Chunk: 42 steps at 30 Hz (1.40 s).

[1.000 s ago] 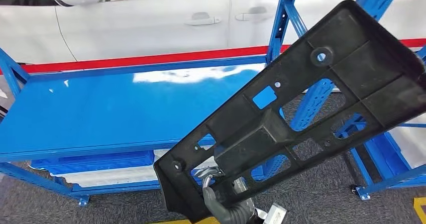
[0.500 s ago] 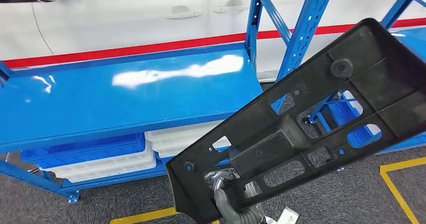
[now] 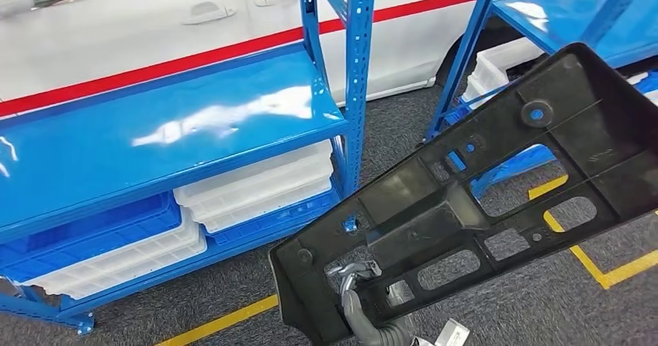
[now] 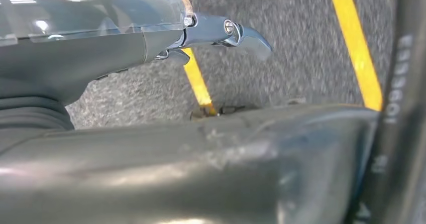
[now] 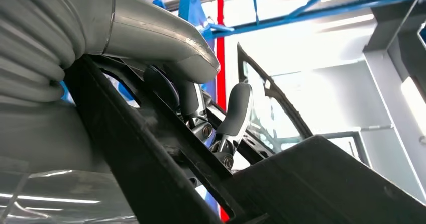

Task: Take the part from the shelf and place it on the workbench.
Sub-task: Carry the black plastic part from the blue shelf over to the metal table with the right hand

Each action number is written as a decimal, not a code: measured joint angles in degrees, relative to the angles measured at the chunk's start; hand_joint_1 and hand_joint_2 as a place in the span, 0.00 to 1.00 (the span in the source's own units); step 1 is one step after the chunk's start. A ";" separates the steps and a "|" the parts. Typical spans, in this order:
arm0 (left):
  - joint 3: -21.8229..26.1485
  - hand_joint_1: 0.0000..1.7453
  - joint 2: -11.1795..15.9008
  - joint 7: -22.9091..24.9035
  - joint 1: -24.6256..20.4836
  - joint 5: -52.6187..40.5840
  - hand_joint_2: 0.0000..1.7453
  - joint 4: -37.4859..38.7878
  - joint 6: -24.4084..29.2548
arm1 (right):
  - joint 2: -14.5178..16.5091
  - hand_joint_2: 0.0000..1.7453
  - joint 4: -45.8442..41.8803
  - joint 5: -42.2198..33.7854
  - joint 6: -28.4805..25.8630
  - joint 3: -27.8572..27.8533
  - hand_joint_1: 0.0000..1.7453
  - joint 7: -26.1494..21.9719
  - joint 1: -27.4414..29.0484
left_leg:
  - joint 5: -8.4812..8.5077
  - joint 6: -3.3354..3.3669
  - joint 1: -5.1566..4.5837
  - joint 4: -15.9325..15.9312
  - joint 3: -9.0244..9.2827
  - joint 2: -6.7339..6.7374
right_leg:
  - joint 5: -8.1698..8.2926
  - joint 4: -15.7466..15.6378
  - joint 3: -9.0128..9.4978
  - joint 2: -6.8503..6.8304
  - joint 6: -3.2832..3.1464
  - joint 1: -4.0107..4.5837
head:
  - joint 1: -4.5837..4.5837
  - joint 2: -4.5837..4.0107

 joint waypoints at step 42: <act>0.05 0.00 0.05 0.10 0.02 -0.59 0.00 -0.12 -0.02 | 0.15 1.00 -0.70 -1.15 -2.05 -0.82 1.00 -3.06 2.57 | -3.13 3.36 -1.52 -7.60 13.12 -8.32 | 8.23 -0.39 -7.36 7.30 0.14 1.45 | 0.01 0.00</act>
